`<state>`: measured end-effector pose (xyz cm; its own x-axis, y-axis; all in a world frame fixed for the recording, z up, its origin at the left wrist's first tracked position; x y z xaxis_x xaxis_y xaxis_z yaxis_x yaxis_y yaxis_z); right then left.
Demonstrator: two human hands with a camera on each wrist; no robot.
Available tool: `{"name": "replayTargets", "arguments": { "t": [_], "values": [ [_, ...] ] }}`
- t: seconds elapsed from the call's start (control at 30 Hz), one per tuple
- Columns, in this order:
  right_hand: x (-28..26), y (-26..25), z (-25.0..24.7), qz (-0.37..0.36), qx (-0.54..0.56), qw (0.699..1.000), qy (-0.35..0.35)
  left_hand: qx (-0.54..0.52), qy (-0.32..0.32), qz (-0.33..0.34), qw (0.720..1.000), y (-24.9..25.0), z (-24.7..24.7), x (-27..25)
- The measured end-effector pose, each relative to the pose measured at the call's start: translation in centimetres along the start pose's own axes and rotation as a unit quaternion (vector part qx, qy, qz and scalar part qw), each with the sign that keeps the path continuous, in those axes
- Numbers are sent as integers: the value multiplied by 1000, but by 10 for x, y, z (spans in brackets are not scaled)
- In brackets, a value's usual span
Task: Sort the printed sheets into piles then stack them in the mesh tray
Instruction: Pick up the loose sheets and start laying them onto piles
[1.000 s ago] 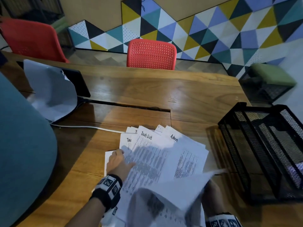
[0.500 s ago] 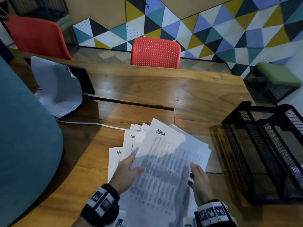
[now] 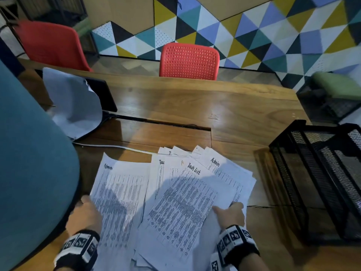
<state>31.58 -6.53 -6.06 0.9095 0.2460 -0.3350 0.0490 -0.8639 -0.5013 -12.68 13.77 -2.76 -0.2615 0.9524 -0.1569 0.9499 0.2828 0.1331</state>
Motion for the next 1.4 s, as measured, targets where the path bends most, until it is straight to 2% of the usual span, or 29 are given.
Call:
{"name": "replayTargets", "arguments": {
  "t": [0.07, 0.13, 0.2, 0.27, 0.3, 0.37, 0.43, 0.57, 0.67, 0.77, 0.83, 0.87, 0.93, 0.97, 1.03, 1.17, 1.23, 1.27, 1.33, 1.4],
  "values": [
    [-2, -7, -4, -43, 42, 998, -3, -21, 39, 38, 998, 20, -7, -7],
    [-6, -12, -9, -77, 153, 985, -8, -63, 78, 109, 989, 56, -18, -18],
    [-5, -4, -23, -57, 267, 962, -7, -139, 81, 194, 968, 100, -25, -37],
    [3, 10, -49, -23, 310, 950, 31, -201, 47, 260, 943, 141, -19, -57],
    [10, 19, -68, -15, 295, 953, 61, -222, 10, 257, 941, 155, -7, -63],
    [27, 35, -111, 0, 233, 964, 129, -230, -64, 196, 951, 171, 21, -67],
    [46, 50, -152, 6, 110, 977, 185, -188, -100, 152, 965, 182, 42, -69],
    [68, 67, -183, 4, -106, 973, 203, -116, -94, 128, 980, 189, 64, -67],
    [70, 66, -173, -13, -157, 969, 192, -82, -63, 155, 983, 193, 65, -64],
    [64, 49, -158, -87, -164, 956, 228, -94, -38, 175, 979, 194, 60, -63],
    [48, 22, -144, -183, -145, 940, 250, -131, -36, 183, 974, 195, 54, -64],
    [38, 6, -132, -227, -125, 937, 235, -153, -39, 189, 969, 197, 53, -65],
    [19, -16, -95, -276, -88, 944, 156, -215, -50, 198, 955, 202, 47, -71],
    [13, -19, -75, -275, -81, 952, 110, -255, -71, 194, 945, 205, 48, -75],
    [7, -14, -46, -226, -64, 970, 53, -314, -136, 181, 922, 212, 55, -88],
    [10, 2, -26, -171, -44, 984, 15, -325, -184, 179, 910, 222, 52, -111],
    [15, 7, -32, -147, -10, 989, 22, -364, -198, 188, 891, 227, 30, -121],
    [18, 9, -37, -130, 18, 991, 30, -394, -216, 193, 872, 228, 20, -124],
    [27, 16, -45, -83, 107, 990, 24, -463, -273, 203, 818, 225, 0, -129],
    [32, 17, -41, -39, 238, 970, -37, -498, -329, 215, 773, 215, -14, -130]
  ]
}}
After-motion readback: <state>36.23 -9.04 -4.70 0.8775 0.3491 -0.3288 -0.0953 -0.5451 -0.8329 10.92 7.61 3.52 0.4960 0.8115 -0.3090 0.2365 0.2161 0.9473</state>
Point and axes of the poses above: each hand's wrist, its own x-axis towards the middle knuckle, its own z-axis out of the palm, y = z × x, the point moved 10 cm from there along x, towards the middle knuckle, and after that the axes turned 10 degrees about y, right-handed, at the moved point
